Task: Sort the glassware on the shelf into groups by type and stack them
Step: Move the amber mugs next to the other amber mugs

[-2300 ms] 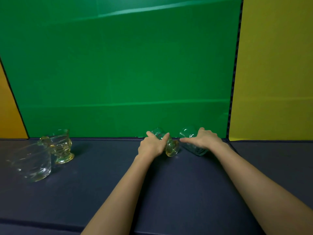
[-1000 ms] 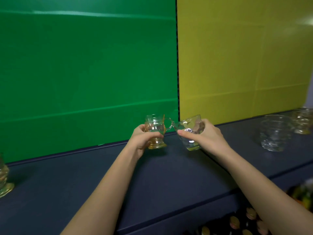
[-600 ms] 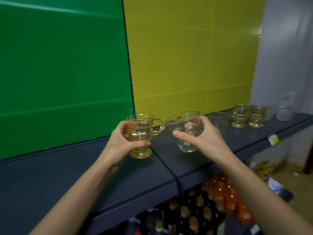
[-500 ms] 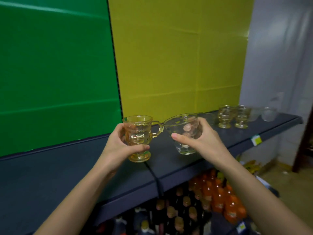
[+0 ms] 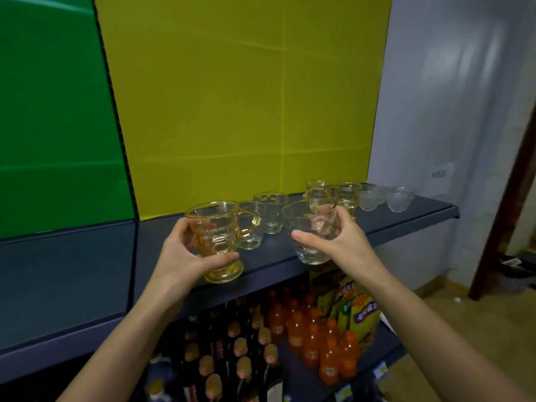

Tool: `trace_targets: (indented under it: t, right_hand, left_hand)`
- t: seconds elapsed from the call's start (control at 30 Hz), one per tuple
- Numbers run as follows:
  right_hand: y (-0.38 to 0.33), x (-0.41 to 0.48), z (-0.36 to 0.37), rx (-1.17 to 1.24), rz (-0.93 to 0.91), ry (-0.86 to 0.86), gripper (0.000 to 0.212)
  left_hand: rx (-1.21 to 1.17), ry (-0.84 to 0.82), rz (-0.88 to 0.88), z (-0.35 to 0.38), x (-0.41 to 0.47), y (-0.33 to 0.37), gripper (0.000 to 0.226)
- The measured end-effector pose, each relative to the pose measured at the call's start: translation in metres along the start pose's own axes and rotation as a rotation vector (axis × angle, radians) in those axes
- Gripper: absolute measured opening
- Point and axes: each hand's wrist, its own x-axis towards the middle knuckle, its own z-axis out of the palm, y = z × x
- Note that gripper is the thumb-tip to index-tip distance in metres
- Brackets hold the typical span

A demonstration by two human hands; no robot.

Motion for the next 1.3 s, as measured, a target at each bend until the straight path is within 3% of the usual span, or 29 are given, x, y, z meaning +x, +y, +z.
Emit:
trace_targets:
  t: [0.13,0.63,0.97,1.3]
  right_hand:
    - [0.021,0.022,-0.007,0.023,0.014,-0.051,0.062]
    - [0.078,0.112,0.017,0.136,0.012,-0.326,0.079]
    - [0.091,0.14,0.021,0.182,-0.048,-0.433,0.066]
    - [0.103,0.168,-0.016,-0.003,-0.194,-0.649,0.071]
  left_hand:
    - [0.024,0.047,0.003,0.014,0.008,-0.001,0.082]
    - [0.091,0.092,0.022,0.067,0.053,-0.005,0.062]
    - [0.168,0.158,0.013,0.102,0.064,0.002,0.086]
    - [0.215,0.227,-0.008,0.169,0.063,0.014,0.064]
